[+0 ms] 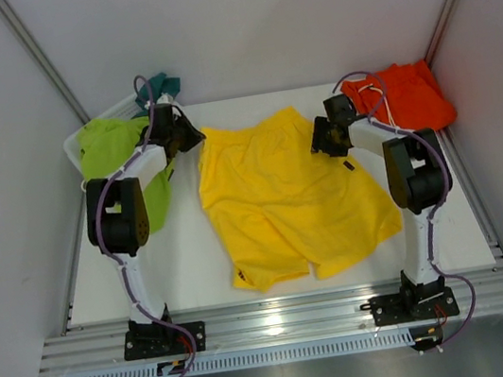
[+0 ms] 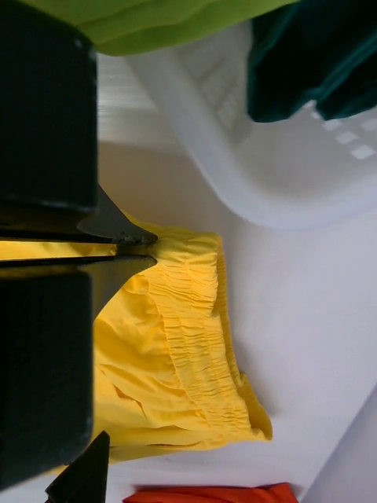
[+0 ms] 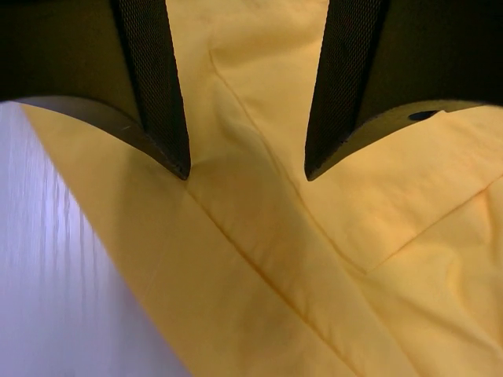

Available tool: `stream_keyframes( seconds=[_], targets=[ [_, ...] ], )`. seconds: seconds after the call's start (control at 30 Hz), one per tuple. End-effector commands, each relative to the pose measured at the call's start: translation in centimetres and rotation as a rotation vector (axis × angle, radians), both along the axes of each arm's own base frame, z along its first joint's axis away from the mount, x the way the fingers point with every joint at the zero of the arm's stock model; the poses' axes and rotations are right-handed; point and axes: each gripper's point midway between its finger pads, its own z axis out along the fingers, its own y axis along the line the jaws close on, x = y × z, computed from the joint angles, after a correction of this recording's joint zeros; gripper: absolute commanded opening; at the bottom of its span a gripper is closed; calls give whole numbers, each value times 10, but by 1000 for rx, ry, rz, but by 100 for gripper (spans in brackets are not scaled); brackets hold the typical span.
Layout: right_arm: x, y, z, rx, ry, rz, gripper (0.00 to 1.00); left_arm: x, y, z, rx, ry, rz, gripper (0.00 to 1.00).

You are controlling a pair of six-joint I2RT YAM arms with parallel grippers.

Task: Fold and stack the shorts
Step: Flatten the shorts out

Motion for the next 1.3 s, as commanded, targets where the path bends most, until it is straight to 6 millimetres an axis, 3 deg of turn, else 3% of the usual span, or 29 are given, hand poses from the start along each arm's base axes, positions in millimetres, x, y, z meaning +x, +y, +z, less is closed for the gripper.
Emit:
stream_keyframes(
  seconds=[0.0,0.1,0.17,0.27,0.3,0.37,0.4,0.43,0.47,0.5,0.53,0.57,0.6,0.63,0.67,0.7,0.77,0.8,1.03,1.27],
  targets=[
    [37,6,13,21,-46,14,62,31,3,26,-9,-73,47,0],
    [53,11,-1,20,-18,26,61,38,2,23,-7,-69,50,0],
    [73,16,16,23,-48,40,61,43,2,23,-2,-67,51,0],
    [77,26,41,40,-110,87,67,44,4,22,11,-66,54,0],
    [75,32,73,65,-178,113,70,45,6,21,18,-63,56,0],
    [51,44,82,64,-180,168,72,47,6,16,25,-56,58,0],
    [39,50,116,77,-240,195,73,48,6,16,24,-53,59,0],
    [14,55,104,89,-200,233,74,49,6,16,22,-55,60,0],
    [-6,70,108,101,-199,270,74,51,5,14,19,-52,60,0],
    [-26,79,141,140,-269,310,75,50,5,12,19,-47,61,0],
    [-45,88,144,149,-278,345,75,50,5,11,19,-46,59,0],
    [-77,91,119,141,-216,366,75,52,5,13,22,-50,61,0],
    [-103,112,121,157,-217,416,76,51,6,13,26,-48,60,0],
    [-124,117,141,174,-262,439,76,51,7,13,30,-47,61,0],
    [-160,129,122,178,-208,480,77,51,7,16,34,-51,63,0],
    [-177,129,138,198,-245,481,78,50,8,15,38,-48,62,0],
    [-210,132,127,221,-211,512,81,51,8,19,44,-53,61,0],
    [-229,138,137,264,-219,519,82,50,8,20,44,-47,59,0],
    [-309,164,144,330,-227,607,87,48,6,23,30,-39,58,0],
    [-352,186,118,289,-221,614,88,46,11,23,25,-23,73,0]
  ],
)
